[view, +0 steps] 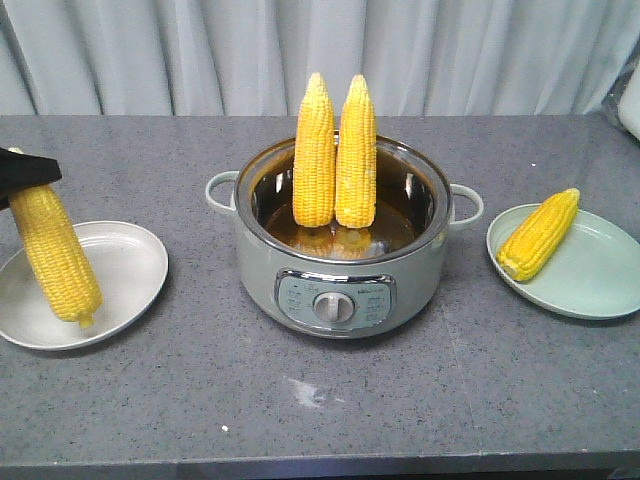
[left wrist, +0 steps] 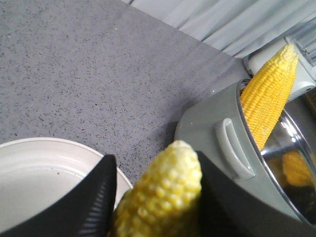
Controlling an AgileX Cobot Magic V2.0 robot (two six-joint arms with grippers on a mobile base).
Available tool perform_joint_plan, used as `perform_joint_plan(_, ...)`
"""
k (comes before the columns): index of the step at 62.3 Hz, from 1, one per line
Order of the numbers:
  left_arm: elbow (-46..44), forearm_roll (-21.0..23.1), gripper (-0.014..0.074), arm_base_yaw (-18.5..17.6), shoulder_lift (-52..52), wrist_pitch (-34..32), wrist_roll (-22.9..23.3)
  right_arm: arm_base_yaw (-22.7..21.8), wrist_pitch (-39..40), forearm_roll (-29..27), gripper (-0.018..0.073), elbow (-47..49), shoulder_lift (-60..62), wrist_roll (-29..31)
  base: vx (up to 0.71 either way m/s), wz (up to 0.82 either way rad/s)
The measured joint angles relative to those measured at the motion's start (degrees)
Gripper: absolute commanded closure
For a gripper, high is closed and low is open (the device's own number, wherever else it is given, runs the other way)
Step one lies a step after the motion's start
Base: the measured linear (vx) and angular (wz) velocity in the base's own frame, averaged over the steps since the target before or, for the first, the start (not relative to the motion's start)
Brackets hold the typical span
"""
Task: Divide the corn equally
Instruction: 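Lower the held corn cob onto the cream plate and release, then move the right gripper over the pot toward the nearer standing cob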
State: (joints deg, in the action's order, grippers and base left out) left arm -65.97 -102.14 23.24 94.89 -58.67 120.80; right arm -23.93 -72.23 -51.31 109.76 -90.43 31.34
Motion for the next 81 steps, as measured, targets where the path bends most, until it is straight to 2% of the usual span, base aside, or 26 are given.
perform_joint_plan(41,0.0,0.0,0.0209,0.0,0.0,-2.39,0.01,0.0,0.0,0.0,0.0564,0.0,0.0,0.0,0.0,0.0)
perform_joint_plan(49,0.0,0.0,0.0279,0.0,-0.11,-5.33,0.16,0.0,0.0,-0.24,0.0564,0.0,0.0,0.0,0.0,0.0)
perform_joint_plan(56,0.0,0.18,0.0402,0.0,-1.18,-7.27,0.2,0.0,0.0,-1.62,0.0564,0.0,0.0,0.0,0.0,0.0)
perform_joint_plan(66,-2.1,2.88,0.0605,0.0,-3.46,-9.69,0.2,0.0,0.0,-4.43,0.0564,0.0,0.0,0.0,0.0,0.0)
perform_joint_plan(81,-14.43,3.99,0.0605,0.0,-8.98,-10.58,0.2,0.0,0.0,-5.51,0.0564,0.0,0.0,0.0,0.0,0.0)
